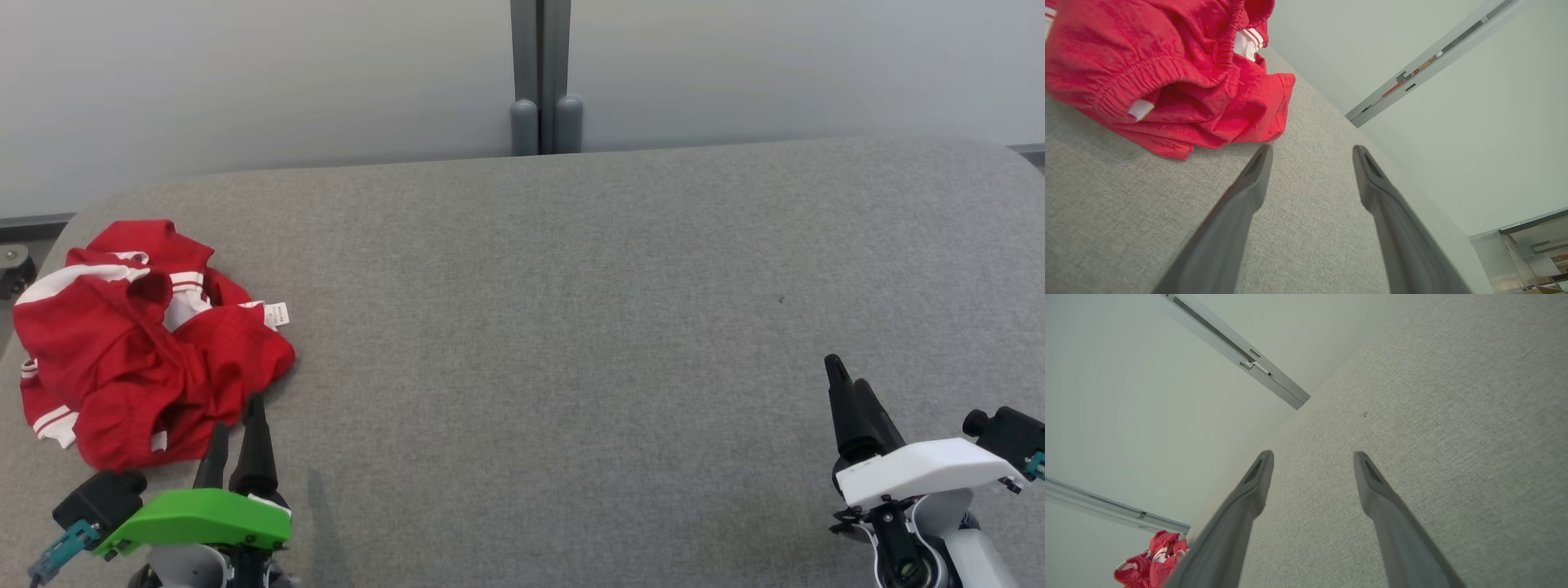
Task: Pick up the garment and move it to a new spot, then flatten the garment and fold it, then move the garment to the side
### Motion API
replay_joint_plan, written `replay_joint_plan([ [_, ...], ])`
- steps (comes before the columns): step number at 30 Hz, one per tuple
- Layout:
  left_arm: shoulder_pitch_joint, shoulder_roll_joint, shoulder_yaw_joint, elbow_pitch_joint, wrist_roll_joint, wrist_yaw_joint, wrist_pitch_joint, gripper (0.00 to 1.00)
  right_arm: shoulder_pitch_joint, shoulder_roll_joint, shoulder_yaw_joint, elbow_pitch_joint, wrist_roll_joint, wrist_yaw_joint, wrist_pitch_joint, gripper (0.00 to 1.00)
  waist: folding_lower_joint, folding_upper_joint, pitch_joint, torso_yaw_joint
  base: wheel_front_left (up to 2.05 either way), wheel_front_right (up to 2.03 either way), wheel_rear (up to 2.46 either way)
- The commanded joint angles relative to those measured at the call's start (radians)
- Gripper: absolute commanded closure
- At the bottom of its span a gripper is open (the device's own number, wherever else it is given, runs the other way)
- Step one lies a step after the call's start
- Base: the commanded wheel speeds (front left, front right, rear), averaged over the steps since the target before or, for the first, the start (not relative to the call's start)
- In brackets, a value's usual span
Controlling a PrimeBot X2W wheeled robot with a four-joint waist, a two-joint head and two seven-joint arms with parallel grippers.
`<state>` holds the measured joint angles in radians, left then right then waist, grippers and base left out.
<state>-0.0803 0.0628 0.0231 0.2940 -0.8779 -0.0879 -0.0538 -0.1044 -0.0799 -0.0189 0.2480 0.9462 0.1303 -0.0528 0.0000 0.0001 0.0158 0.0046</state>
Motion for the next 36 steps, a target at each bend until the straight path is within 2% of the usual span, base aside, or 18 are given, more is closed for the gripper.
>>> replay_joint_plan([
  [1, -0.025, 0.015, -0.007, -0.009, 0.039, 0.005, -0.010, 0.00, -0.024, -0.009, 0.007, -0.013, -0.038, 0.000, -0.010, 0.00, 0.0000, -0.0001, 0.000, 0.000, 0.00, 0.00, 0.00],
  [23, -0.015, 0.028, -0.079, 0.016, 0.321, 0.065, -0.078, 0.00, -0.003, 0.017, 0.004, -0.014, -0.339, 0.000, -0.078, 0.00, 0.0000, -0.0001, 0.004, -0.001, 0.00, 0.00, 0.00],
  [36, -0.033, 0.056, -0.149, 0.003, 0.485, 0.116, -0.113, 0.00, -0.019, 0.021, 0.025, -0.025, -0.485, 0.001, -0.113, 0.00, 0.0000, -0.0001, 0.003, -0.007, 0.00, 0.00, 0.00],
])
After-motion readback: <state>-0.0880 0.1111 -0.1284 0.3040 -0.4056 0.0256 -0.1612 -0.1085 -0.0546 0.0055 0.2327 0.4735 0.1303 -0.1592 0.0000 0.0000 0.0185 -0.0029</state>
